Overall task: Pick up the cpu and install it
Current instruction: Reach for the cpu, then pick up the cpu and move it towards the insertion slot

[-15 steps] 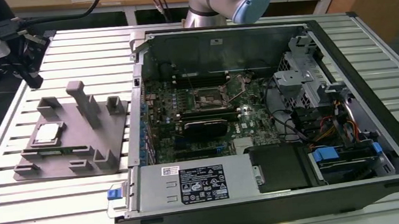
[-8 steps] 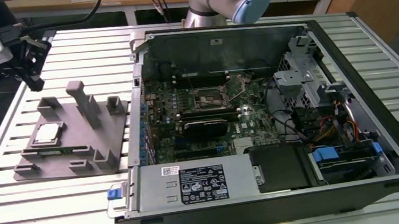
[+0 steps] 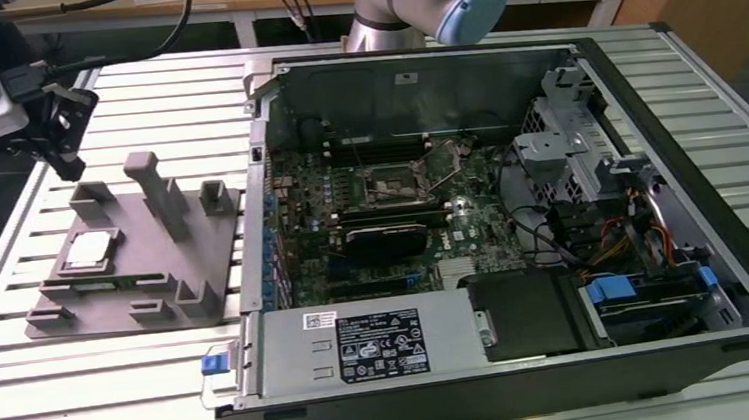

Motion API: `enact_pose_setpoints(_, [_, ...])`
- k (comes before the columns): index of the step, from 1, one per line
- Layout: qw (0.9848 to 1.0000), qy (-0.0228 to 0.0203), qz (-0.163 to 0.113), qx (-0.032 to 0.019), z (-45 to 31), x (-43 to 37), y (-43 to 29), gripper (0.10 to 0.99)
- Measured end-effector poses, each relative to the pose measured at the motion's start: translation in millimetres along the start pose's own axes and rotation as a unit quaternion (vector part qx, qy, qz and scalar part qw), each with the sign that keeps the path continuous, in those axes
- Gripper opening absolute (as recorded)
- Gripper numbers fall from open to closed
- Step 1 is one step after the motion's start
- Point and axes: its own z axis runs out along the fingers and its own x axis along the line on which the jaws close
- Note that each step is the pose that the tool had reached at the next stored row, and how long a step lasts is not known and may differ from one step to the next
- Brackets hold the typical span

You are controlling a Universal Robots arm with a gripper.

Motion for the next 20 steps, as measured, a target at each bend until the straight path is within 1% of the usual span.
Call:
enact_pose_setpoints(9, [1.0000, 0.0000, 0.000, 0.0006, 13.8, 5.2, -1.0, 0.106])
enact_pose_setpoints(20, [1.0000, 0.0000, 0.000, 0.0006, 14.9, 5.6, -1.0, 0.106])
